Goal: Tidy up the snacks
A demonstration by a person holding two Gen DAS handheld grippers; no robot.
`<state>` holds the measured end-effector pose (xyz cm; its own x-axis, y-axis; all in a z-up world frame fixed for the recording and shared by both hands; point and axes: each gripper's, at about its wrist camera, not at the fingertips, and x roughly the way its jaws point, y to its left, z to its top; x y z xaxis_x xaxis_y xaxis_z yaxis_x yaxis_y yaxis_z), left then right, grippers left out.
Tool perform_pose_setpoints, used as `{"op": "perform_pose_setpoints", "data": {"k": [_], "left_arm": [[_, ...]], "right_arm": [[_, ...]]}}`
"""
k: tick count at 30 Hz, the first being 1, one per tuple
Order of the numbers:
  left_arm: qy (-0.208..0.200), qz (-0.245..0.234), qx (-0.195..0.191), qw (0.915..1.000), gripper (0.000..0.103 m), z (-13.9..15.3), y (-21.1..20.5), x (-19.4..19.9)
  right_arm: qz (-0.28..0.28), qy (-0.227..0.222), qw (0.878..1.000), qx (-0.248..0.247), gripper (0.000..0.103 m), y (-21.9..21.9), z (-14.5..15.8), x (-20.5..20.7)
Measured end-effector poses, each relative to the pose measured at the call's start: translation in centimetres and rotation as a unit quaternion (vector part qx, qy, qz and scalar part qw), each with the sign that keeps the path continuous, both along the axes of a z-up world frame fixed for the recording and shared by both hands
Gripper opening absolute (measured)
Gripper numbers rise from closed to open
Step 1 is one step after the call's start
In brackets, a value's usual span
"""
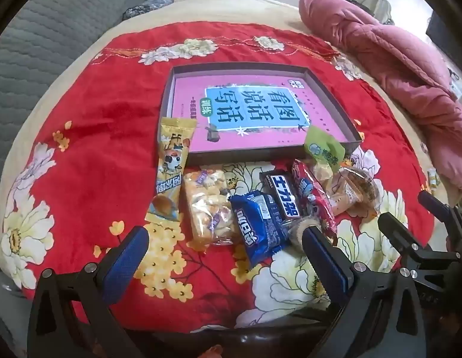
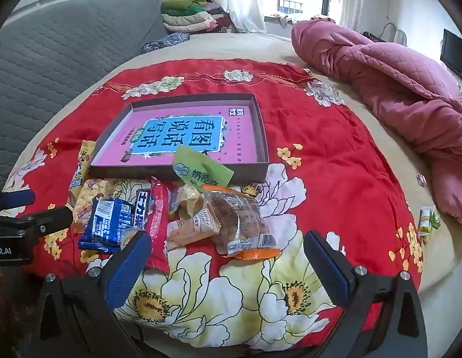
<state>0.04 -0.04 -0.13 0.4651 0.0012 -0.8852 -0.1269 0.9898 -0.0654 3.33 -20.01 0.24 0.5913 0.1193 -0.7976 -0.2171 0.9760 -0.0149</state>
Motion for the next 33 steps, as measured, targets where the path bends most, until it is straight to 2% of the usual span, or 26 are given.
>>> {"op": "perform_pose_setpoints", "data": {"k": [1,11,13,33], "left_arm": [[0.001,0.001,0.000,1.0000,0.102,0.0,0.0,0.0],[0.003,0.010,0.006,0.9999,0.102,0.1,-1.1,0.4],[0.000,-0.003,-0.004,1.0000,0.102,-0.4,-0.2,-0.1],[0.003,-0.003,-0.009,1.0000,0.102,-0.4,0.2,0.1]], "right_arm": [[0.015,-0.011,1.000,-0.006,0.102,0.6,0.1,-1.5],[0.017,-0.022,1.000,-0.007,0.102,0.7,0.5,-1.6],[0.017,-0.021,1.000,-0.007,0.102,0.6,0.4,-1.5],[0.015,-0.024,1.000,-0.012,0.102,0.7,0.6,-1.6]]}}
